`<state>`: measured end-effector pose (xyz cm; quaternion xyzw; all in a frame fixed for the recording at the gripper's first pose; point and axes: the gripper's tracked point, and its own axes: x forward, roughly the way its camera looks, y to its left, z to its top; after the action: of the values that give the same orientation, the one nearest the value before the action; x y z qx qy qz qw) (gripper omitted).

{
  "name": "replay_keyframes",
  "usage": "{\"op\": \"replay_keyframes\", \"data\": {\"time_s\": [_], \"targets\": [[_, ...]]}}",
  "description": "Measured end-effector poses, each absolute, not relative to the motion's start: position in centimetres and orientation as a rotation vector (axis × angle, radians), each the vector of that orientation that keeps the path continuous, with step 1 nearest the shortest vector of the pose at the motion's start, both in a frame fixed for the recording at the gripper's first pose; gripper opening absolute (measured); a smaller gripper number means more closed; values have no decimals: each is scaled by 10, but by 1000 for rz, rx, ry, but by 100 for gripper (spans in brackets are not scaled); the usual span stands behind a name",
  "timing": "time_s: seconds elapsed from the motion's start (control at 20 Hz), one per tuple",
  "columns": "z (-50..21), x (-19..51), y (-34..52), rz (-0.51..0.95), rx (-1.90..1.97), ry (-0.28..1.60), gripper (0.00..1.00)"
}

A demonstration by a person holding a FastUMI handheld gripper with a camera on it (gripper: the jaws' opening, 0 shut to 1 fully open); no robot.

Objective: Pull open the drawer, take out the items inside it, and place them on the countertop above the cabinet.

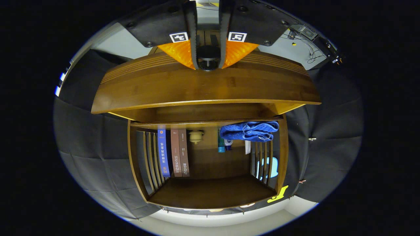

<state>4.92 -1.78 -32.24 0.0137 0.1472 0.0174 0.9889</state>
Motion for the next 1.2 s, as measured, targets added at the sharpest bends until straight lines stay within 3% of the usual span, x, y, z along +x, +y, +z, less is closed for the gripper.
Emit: {"op": "replay_keyframes", "data": {"time_s": [0.35, 0.7, 1.05, 1.2], "targets": [[-322, 48, -16, 39, -3, 296, 33], [-288, 42, -25, 16, -13, 246, 99], [-195, 49, -33, -6, 13, 175, 98], [-177, 62, -27, 1, 39, 276, 98]]}}
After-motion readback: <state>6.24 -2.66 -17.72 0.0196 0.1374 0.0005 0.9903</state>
